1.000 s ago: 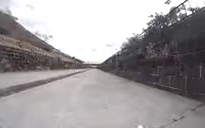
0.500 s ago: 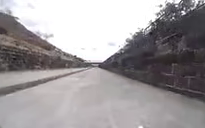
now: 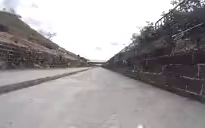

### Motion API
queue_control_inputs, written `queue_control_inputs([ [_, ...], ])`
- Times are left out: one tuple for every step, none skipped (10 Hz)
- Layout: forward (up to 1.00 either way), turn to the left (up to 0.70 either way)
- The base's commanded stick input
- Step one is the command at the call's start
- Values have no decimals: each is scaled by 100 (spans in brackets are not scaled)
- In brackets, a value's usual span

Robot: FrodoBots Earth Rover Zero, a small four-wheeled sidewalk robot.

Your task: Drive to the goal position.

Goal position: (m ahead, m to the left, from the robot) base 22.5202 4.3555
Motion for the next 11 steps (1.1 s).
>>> queue_control_inputs([
  [100,0],
  [100,0],
  [100,0],
  [100,0],
  [100,0],
  [100,0],
  [100,0],
  [100,0],
  [100,0],
  [100,0],
  [100,0],
])
